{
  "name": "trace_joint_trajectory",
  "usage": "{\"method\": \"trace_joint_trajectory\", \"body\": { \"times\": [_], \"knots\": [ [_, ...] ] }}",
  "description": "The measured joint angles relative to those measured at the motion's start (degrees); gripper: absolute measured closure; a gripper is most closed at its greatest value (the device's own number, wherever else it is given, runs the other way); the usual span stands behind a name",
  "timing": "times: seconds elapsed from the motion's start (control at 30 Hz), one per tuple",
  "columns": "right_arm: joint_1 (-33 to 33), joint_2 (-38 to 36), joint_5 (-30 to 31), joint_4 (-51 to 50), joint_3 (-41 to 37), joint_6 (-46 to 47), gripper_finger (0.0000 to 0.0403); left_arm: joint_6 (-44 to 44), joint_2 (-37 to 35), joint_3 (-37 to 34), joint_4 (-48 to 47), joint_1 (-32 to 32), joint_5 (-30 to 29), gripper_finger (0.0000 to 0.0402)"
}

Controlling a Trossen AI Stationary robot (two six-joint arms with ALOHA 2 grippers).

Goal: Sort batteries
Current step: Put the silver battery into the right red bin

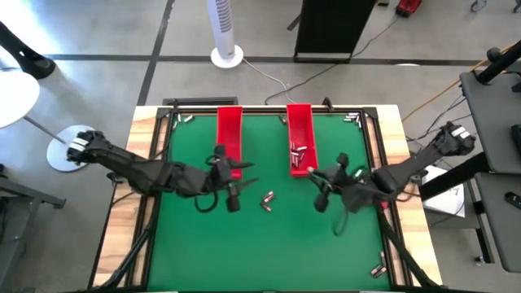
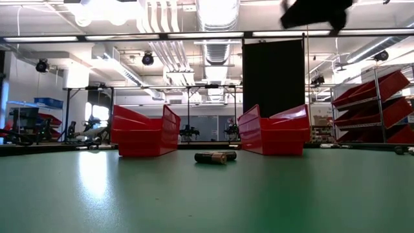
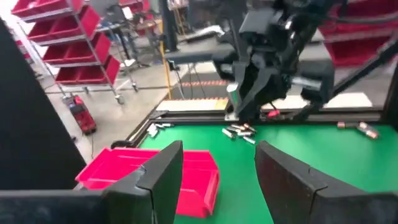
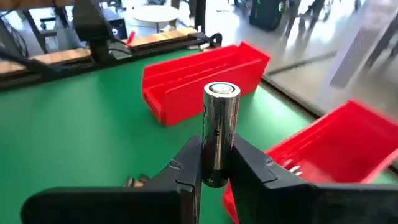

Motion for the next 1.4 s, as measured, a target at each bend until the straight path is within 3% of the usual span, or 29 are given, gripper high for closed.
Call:
{"method": "trace_joint_trajectory", "body": {
  "times": [0.13,0.3,0.4,0.57,0.63,0.83,1.4],
  "knots": [
    [-8.77,4.9,-9.84,0.25,2.06,0.81,0.0356,-0.71,-2.9,-7.63,2.48,0.5,-1.63,0.0221],
    [-19.93,10.73,-16.37,-16.9,13.73,2.27,0.0356,0.95,-6.03,-11.41,3.21,0.5,-6.79,0.0222],
    [-25.14,14.78,-21.36,-25.64,20.6,-4.79,0.0356,1.09,-6.65,-13.06,2.39,0.48,-6.83,0.0222],
    [-33.5,20.73,-42.3,-33.02,27.55,-19.46,0.0355,4.23,-7.67,-14.46,0.48,0.48,-6.87,0.0222],
    [-36.21,23.12,-46.14,-36.12,29.29,-22.9,0.0355,3.62,-8.12,-14.16,-2.31,0.39,-6.85,0.0222],
    [-41.97,29.46,-46.82,-45.97,30.99,-32.88,0.0355,0.94,-8.49,-13.11,-8.17,0.2,-7.29,0.0222],
    [-45.83,39.68,-46.9,-43.79,31.3,-45.74,0.0355,-1.39,-8.51,-13.04,-8.7,0.22,-7.35,0.0222]
  ]
}}
